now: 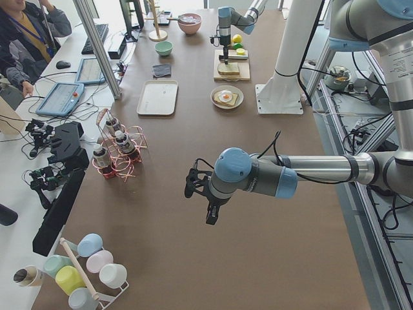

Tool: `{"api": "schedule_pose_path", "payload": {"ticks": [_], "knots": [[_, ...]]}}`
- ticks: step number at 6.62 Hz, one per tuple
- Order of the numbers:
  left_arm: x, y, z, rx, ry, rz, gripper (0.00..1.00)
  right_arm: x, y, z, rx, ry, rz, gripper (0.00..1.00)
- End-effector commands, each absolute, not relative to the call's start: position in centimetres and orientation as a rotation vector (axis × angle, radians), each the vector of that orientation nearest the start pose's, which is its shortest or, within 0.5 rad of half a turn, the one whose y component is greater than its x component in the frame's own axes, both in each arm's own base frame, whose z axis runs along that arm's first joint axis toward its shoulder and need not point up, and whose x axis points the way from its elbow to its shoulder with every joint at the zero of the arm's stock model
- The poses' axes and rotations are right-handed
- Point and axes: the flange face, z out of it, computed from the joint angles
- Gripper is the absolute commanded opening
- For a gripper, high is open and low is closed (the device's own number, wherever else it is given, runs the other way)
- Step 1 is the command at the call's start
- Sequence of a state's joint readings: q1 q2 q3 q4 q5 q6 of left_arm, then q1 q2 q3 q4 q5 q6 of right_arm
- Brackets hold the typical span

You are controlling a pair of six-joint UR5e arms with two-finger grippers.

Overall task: Make sandwich and place on tray
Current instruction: 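Lower the right gripper and grasp the plain bread slice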

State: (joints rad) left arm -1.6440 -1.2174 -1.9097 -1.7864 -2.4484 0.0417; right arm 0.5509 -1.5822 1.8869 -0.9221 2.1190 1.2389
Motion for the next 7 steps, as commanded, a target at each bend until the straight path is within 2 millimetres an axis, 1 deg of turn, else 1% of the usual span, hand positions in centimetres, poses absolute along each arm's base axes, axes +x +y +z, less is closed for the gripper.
{"api": "schedule_pose_path", "payload": {"ticks": [1, 2, 3, 4, 5, 6, 7], "knots": [[-8.4, -35.0, 61.0, 0.240, 0.861, 0.057, 0.98, -38.3, -32.8, 44.2, -0.066, -1.046, -0.068, 0.39], [-8.4, -35.0, 61.0, 0.238, 0.862, 0.056, 0.98, -38.2, -32.8, 44.2, -0.068, -1.047, -0.069, 0.39], [-8.4, -35.0, 60.9, 0.240, 0.861, 0.055, 0.98, -38.2, -32.8, 44.2, -0.068, -1.047, -0.067, 0.26], [-8.7, -34.9, 60.9, 0.244, 0.863, 0.048, 0.98, -38.1, -32.7, 44.0, -0.072, -1.051, -0.065, 0.00], [-8.7, -34.9, 60.9, 0.244, 0.865, 0.048, 0.98, -38.2, -32.8, 44.2, -0.074, -1.047, -0.063, 0.00], [-8.8, -34.8, 60.9, 0.244, 0.866, 0.044, 0.98, -38.2, -32.7, 43.5, -0.079, -1.060, -0.068, 0.00], [-8.8, -34.8, 60.9, 0.243, 0.866, 0.041, 0.98, -37.8, -32.5, 42.1, -0.079, -1.087, -0.077, 0.00]]}}
